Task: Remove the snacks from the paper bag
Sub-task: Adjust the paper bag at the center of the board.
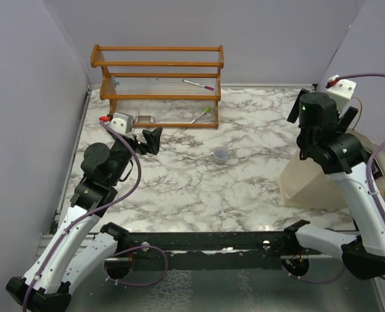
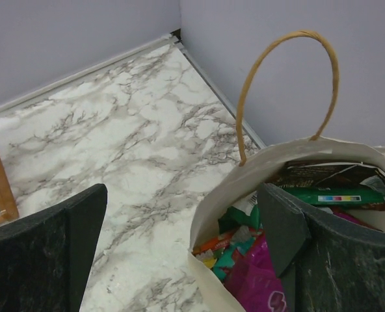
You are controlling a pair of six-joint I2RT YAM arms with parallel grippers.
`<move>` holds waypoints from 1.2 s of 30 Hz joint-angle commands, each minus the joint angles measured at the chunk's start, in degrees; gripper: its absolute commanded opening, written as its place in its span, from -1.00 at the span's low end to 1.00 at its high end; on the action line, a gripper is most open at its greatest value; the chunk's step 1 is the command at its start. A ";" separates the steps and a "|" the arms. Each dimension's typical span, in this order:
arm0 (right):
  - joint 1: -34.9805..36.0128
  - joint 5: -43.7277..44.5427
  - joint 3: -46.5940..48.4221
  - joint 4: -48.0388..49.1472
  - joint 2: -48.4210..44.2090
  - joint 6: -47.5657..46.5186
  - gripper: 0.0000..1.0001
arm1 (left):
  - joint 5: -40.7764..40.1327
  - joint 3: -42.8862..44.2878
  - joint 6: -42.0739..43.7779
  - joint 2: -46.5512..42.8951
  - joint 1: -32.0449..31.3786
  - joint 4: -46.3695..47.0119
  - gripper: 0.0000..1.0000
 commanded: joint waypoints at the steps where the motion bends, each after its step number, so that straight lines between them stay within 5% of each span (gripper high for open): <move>1: -3.20 0.85 -0.29 9.35 1.98 -0.43 0.99 | -0.02 -0.54 0.03 -0.78 -0.43 -0.16 0.99; 12: -16.23 -9.37 -5.22 15.53 2.69 -3.08 0.99 | 0.54 -0.79 -0.52 -1.44 -0.70 -0.11 0.99; 26: -25.87 -22.48 -6.97 24.55 6.11 -4.08 0.26 | 1.05 -0.81 -0.63 -0.65 -1.44 -0.25 0.99; 30: -26.12 -21.76 -7.31 24.88 5.68 -6.22 -0.26 | 1.19 -0.69 -0.65 -0.27 -1.49 -0.23 0.99; 33: -26.13 -24.82 -7.80 25.18 3.97 -9.01 -0.86 | 1.34 -0.69 -0.67 -0.22 -1.49 -0.25 0.99; 36: -26.13 -37.07 -7.03 24.29 1.55 -12.76 -0.96 | 1.28 -0.73 -0.72 -0.10 -1.50 -0.26 0.99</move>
